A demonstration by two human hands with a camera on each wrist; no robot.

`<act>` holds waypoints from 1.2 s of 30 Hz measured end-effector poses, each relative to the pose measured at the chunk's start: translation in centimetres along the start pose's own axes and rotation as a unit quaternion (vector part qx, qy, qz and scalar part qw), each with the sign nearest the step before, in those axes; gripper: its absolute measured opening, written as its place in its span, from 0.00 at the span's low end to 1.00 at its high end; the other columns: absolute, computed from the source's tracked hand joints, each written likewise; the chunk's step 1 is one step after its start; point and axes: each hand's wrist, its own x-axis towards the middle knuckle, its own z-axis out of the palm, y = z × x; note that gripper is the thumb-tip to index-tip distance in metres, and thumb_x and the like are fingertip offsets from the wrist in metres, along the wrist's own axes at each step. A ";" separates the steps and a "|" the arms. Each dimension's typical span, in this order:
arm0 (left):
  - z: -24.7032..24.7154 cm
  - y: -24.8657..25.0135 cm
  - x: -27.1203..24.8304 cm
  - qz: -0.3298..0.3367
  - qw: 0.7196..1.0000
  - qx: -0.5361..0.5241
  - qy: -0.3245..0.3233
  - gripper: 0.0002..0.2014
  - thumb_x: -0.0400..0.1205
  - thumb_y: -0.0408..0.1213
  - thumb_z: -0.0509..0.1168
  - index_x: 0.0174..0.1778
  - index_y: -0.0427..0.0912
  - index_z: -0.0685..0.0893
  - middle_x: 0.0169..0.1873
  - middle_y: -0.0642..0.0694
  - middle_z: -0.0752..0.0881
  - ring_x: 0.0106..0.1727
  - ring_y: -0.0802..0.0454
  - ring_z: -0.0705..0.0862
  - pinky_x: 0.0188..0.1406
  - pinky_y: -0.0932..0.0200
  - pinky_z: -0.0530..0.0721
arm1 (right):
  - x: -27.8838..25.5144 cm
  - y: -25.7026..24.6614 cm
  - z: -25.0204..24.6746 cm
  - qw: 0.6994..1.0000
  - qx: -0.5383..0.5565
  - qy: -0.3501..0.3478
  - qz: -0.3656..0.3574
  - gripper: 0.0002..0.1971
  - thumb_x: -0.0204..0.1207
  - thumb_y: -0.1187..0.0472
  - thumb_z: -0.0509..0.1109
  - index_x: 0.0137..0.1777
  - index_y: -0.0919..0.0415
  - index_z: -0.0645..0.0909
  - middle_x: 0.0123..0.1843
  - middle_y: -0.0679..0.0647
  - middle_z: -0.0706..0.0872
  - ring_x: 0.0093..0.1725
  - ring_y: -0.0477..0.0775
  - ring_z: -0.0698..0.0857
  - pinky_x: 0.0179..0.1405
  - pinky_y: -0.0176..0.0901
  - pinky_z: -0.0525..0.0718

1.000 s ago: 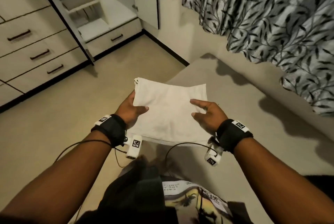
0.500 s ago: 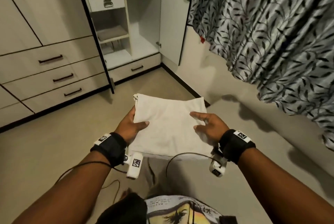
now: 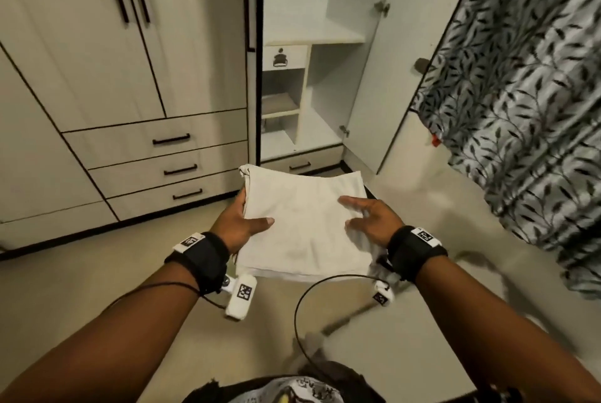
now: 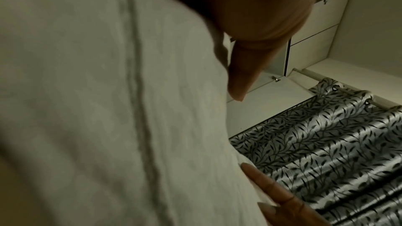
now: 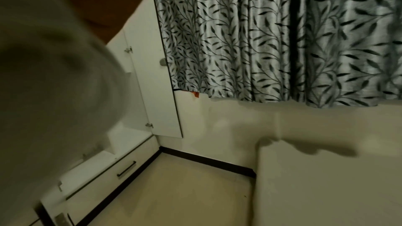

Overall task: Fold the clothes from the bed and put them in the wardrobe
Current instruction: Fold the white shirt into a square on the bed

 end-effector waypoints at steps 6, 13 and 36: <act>-2.6 1.5 6.4 0.027 0.999 -0.002 0.035 0.45 0.71 0.34 0.81 0.83 0.54 0.68 0.67 0.51 0.88 0.66 0.48 0.87 0.65 0.45 0.86 | 9.1 -3.5 -1.2 0.999 -0.020 -0.001 -0.041 0.25 0.79 0.70 0.75 0.76 0.57 0.81 0.73 0.42 0.80 0.74 0.39 0.75 0.77 0.33 0.66; -2.7 1.1 17.8 0.031 0.999 0.014 0.043 0.48 0.73 0.35 0.80 0.86 0.56 0.63 0.69 0.54 0.86 0.68 0.52 0.86 0.72 0.42 0.82 | 21.0 -0.6 -4.6 0.999 -0.043 0.003 -0.032 0.25 0.78 0.65 0.77 0.72 0.43 0.83 0.74 0.40 0.81 0.74 0.41 0.77 0.76 0.35 0.66; 0.7 -2.7 65.4 -0.075 0.980 0.142 0.116 0.49 0.76 0.22 0.76 0.88 0.49 0.57 0.77 0.61 0.58 0.77 0.64 0.59 0.73 0.68 0.61 | 65.4 8.8 -20.3 0.989 -0.113 -0.078 0.047 0.33 0.79 0.63 0.75 0.84 0.47 0.71 0.78 0.50 0.78 0.67 0.47 0.80 0.54 0.19 0.71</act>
